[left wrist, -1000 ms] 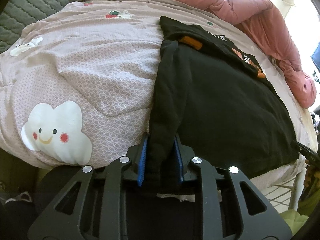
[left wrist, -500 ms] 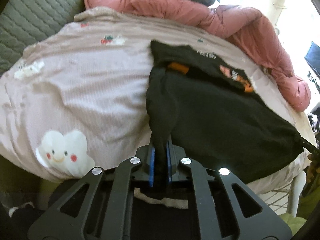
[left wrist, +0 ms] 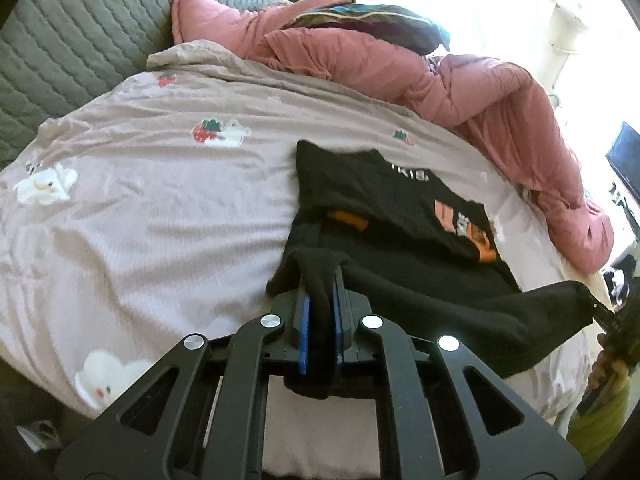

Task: Fold small clothes
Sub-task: 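Lift the hem with both tools and fold it over toward the collar, release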

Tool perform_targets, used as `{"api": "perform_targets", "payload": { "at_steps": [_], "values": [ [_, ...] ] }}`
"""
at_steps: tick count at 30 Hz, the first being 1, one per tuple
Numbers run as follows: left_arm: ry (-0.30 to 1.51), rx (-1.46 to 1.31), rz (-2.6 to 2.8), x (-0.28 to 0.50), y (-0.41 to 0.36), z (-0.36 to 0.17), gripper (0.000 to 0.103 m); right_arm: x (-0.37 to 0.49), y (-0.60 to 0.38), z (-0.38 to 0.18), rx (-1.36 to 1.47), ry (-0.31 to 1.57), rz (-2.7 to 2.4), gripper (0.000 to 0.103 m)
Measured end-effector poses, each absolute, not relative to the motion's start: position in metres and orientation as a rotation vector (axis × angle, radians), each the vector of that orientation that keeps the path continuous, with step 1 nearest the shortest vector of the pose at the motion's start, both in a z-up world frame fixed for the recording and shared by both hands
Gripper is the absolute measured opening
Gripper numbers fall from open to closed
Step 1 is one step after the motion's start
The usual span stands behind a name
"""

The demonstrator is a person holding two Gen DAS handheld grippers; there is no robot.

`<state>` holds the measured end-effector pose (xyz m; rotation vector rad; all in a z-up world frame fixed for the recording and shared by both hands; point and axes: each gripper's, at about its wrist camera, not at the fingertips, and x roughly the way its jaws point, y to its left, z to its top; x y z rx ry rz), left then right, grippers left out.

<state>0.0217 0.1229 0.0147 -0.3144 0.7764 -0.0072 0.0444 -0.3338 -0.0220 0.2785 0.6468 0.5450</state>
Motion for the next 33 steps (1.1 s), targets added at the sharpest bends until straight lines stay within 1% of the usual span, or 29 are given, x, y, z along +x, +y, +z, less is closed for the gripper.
{"api": "perform_targets", "payload": {
  "at_steps": [8, 18, 26, 33],
  "values": [
    [0.735, -0.322, 0.011, 0.065, 0.124, 0.029, 0.003, 0.085, -0.331, -0.016, 0.288, 0.615, 0.506, 0.008],
    [0.722, -0.254, 0.037, 0.116, 0.116, 0.03, 0.003, 0.141, -0.323, -0.017, 0.289, 0.613, 0.433, 0.008],
    [0.732, -0.236, 0.048, 0.148, 0.116, 0.021, 0.003, 0.178, -0.316, -0.028, 0.295, 0.645, 0.381, 0.008],
    [0.752, -0.185, 0.09, 0.17, 0.114, 0.002, 0.003, 0.2, -0.311, -0.047, 0.293, 0.693, 0.335, 0.008]
  ]
}}
